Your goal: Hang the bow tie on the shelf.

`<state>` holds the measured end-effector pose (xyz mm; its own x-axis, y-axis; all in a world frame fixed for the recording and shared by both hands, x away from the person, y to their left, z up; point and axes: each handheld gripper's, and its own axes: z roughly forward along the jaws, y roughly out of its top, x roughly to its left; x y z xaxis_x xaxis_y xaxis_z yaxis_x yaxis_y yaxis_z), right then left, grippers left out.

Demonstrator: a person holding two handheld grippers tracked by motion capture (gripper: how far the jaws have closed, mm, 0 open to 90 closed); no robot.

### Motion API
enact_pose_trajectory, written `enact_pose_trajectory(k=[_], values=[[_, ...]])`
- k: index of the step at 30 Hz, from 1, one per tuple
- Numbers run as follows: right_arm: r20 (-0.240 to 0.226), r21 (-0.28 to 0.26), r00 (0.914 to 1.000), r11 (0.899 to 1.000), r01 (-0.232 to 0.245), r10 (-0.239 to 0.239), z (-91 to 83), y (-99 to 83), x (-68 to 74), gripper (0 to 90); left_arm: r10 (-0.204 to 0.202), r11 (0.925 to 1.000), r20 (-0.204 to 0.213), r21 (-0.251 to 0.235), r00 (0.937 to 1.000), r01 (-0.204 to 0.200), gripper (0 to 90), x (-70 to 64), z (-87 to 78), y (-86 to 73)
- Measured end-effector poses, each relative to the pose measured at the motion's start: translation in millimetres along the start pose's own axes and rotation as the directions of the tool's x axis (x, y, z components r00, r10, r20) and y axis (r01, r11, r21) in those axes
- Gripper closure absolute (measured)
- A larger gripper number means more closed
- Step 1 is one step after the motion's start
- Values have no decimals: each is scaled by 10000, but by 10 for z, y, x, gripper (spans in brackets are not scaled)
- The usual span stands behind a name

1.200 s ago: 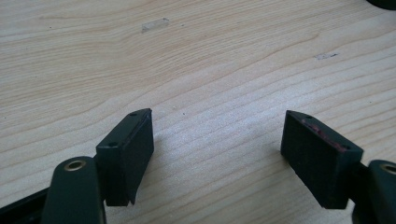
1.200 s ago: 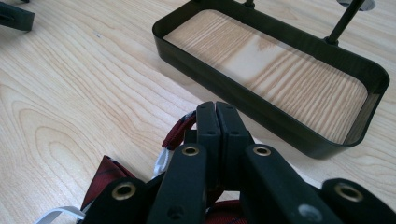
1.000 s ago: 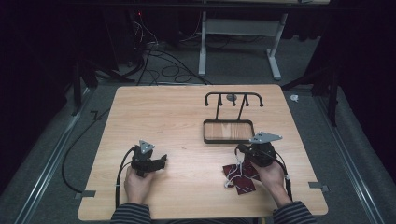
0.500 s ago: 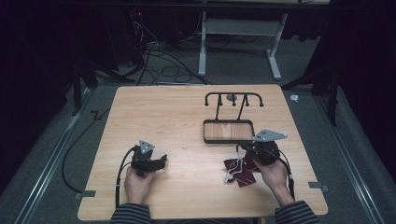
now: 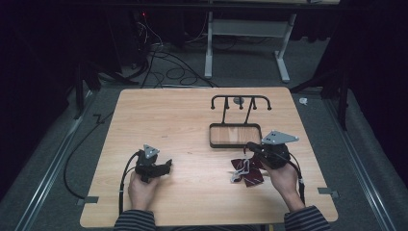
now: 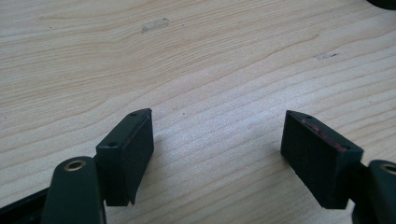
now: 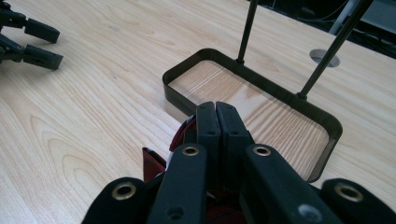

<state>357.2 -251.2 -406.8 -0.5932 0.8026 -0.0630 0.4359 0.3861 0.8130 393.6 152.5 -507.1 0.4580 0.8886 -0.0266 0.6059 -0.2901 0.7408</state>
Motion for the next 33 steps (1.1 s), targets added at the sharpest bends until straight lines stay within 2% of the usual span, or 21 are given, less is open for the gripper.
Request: enact_pose_trajectory(k=[7, 17, 33], values=[[66, -148, 10000, 9999, 23, -23, -51, 43, -1, 900, -1, 10000, 0, 0, 10000, 1, 261, 0, 0, 0], [113, -301, 9995, 9991, 302, -298, -103, 116, 0, 900, -11, 10000, 5, -5, 10000, 11, 261, 1, 0, 0], [105, -620, 9992, 9974, 380, -374, -185, 250, -35, 900, -6, 10000, 6, -4, 10000, 6, 261, 1, 0, 0]])
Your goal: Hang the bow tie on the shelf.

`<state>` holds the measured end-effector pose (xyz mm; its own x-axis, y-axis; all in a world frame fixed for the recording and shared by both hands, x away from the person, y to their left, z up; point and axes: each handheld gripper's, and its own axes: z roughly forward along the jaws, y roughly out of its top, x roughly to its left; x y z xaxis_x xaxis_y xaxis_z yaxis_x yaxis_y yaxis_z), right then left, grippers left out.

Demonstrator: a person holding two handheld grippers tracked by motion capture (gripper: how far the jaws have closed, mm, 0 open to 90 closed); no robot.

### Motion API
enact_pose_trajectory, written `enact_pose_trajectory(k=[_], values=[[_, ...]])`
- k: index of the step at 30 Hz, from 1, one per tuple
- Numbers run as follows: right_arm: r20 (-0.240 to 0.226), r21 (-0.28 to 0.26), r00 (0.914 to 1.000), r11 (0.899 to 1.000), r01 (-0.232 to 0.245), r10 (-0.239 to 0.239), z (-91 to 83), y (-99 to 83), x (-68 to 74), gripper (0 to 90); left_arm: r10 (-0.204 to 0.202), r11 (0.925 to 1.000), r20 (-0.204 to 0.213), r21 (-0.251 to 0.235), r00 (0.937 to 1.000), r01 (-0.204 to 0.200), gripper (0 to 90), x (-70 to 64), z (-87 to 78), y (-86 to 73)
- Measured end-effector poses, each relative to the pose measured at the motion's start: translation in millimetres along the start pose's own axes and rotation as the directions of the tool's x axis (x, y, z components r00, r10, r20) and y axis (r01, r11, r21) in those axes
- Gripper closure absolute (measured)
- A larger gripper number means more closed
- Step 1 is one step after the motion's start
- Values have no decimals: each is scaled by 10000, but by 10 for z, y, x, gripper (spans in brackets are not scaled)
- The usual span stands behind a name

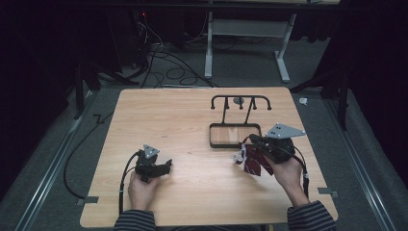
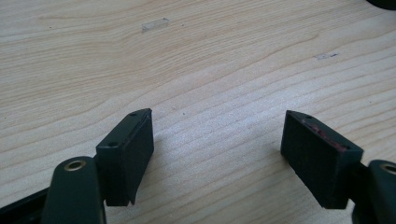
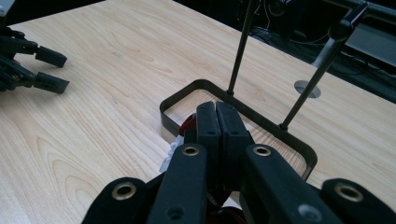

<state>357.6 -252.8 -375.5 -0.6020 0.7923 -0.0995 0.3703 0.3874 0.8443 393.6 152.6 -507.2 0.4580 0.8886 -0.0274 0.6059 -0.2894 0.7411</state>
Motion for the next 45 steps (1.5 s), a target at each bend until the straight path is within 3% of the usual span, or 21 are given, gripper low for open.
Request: enact_pose_trajectory(k=[11, 20, 28, 45], values=[[-151, -156, 9998, 9998, 125, -128, 2, 95, 6, 900, 1, 10000, 1, 0, 10000, -1, 261, 0, 0, 0], [-783, -102, 9964, 9994, -343, 334, 45, 151, -83, 900, 3, 10000, -1, 1, 10000, -3, 261, 0, 0, 0], [-1006, -188, 9940, 9988, -445, 423, 52, 214, -114, 900, 12, 10000, -13, 1, 10000, -12, 261, -1, 1, 0], [-1174, -3, 9926, 9995, -328, 326, 120, 347, -140, 900, 3, 10000, 0, 2, 10000, -3, 261, 0, 0, 0]])
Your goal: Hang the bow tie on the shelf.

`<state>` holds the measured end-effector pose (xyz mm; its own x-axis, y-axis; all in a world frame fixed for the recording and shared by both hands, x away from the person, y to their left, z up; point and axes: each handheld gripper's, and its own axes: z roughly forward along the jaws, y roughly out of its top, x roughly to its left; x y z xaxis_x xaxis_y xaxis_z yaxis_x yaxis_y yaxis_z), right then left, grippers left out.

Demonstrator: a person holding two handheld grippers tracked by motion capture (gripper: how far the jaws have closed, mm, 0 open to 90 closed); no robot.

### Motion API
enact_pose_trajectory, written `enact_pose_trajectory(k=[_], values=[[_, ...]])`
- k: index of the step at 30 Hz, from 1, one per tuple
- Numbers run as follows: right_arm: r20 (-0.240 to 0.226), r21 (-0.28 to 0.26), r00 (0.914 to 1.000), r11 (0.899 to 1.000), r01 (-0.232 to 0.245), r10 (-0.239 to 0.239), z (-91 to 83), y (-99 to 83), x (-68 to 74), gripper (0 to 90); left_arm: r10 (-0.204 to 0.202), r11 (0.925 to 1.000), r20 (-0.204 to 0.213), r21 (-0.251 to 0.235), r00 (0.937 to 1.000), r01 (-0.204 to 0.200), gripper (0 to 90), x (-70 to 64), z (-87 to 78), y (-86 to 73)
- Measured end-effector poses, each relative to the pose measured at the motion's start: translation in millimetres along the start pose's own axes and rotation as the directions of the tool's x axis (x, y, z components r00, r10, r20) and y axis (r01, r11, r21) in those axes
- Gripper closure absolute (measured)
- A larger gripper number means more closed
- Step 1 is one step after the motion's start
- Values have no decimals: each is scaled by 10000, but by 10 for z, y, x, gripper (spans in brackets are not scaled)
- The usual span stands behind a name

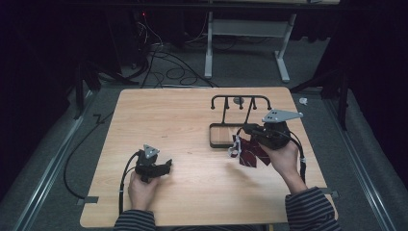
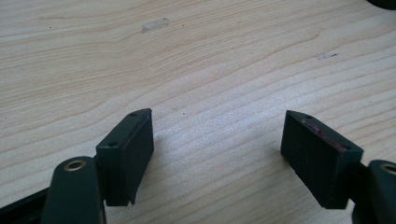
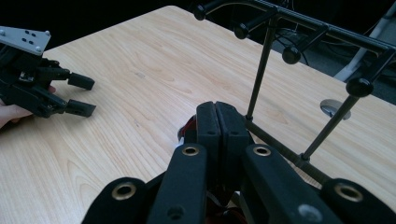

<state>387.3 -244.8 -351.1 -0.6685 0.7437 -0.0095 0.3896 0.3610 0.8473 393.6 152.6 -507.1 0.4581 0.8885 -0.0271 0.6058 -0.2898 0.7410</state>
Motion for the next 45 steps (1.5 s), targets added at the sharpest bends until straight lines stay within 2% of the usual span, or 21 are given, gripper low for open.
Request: enact_pose_trajectory(k=[12, 19, 32, 45], values=[[7, -6, 9999, 9999, 100, -100, 46, 109, -21, 900, -8, 10000, 8, -5, 10000, 8, 261, 2, 0, 0], [16, -14, 10000, 10000, -77, 77, 84, 131, -48, 900, -16, 10000, 13, -10, 10000, 16, 261, 2, 0, 0], [99, -255, 9999, 9996, -91, 93, 94, 228, -91, 900, -8, 10000, 10, -4, 10000, 8, 261, 2, 0, 0], [101, -212, 9997, 9996, -204, 206, 154, 293, -120, 900, -25, 10000, 28, -13, 10000, 25, 261, 5, -1, -1]])
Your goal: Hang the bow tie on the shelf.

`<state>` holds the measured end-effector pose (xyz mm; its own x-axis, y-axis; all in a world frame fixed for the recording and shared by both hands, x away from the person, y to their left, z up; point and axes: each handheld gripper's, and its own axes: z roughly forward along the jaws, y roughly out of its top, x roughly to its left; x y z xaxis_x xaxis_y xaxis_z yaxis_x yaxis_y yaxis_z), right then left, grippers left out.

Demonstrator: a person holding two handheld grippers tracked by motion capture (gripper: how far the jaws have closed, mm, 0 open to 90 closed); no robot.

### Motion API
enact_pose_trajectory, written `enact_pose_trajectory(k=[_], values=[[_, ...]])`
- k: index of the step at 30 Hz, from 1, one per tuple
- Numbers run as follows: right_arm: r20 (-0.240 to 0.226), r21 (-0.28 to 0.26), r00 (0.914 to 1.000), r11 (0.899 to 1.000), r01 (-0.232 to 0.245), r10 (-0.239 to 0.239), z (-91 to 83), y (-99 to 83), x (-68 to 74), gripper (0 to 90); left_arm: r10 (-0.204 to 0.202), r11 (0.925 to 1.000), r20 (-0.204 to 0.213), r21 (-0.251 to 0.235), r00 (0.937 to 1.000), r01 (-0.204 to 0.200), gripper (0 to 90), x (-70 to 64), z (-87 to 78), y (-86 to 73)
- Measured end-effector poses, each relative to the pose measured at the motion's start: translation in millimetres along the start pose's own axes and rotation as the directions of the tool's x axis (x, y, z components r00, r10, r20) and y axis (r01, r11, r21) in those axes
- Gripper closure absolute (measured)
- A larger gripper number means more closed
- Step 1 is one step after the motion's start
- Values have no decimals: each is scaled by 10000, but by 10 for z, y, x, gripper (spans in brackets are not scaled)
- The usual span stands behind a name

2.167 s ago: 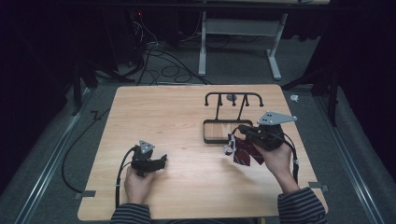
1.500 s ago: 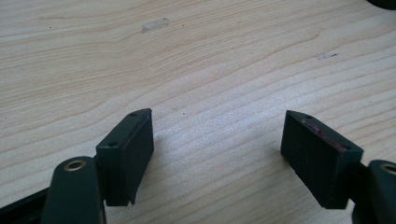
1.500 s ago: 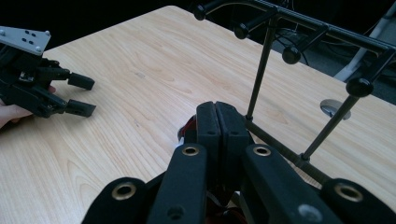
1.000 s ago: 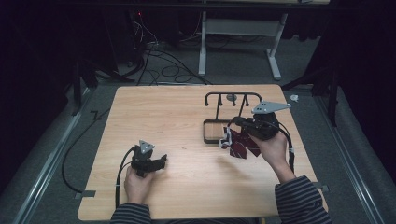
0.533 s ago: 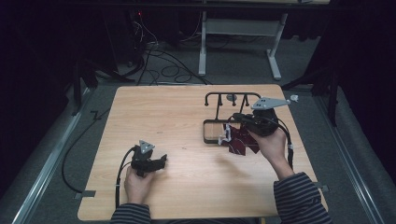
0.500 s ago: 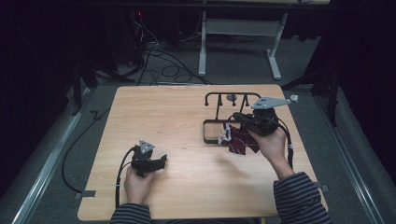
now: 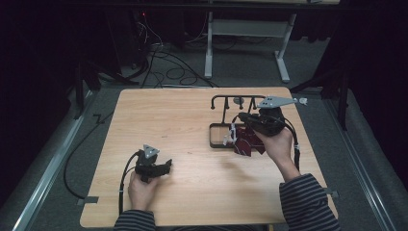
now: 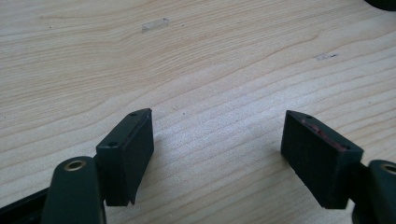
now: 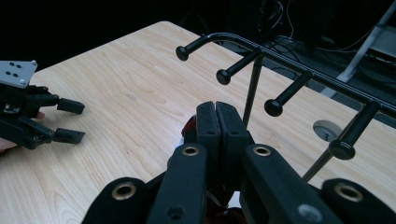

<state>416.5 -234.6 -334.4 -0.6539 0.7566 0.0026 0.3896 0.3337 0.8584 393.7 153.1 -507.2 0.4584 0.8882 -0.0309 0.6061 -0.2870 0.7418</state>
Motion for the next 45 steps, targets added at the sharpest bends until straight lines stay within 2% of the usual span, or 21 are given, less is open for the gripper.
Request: enact_pose_trajectory(k=[10, 30, 45], values=[[112, -98, 9997, 9997, -206, 207, 4, 34, -70, 900, 3, 10000, -5, 1, 10000, -3, 261, -1, 0, 0], [339, -116, 9994, 9999, -75, 79, 53, 142, -104, 900, 1, 10000, -2, 3, 10000, -1, 261, -1, 0, 0], [625, -31, 9977, 9996, -278, 280, 118, 192, -190, 900, -8, 10000, 4, -4, 10000, 8, 261, 0, 0, 0]])
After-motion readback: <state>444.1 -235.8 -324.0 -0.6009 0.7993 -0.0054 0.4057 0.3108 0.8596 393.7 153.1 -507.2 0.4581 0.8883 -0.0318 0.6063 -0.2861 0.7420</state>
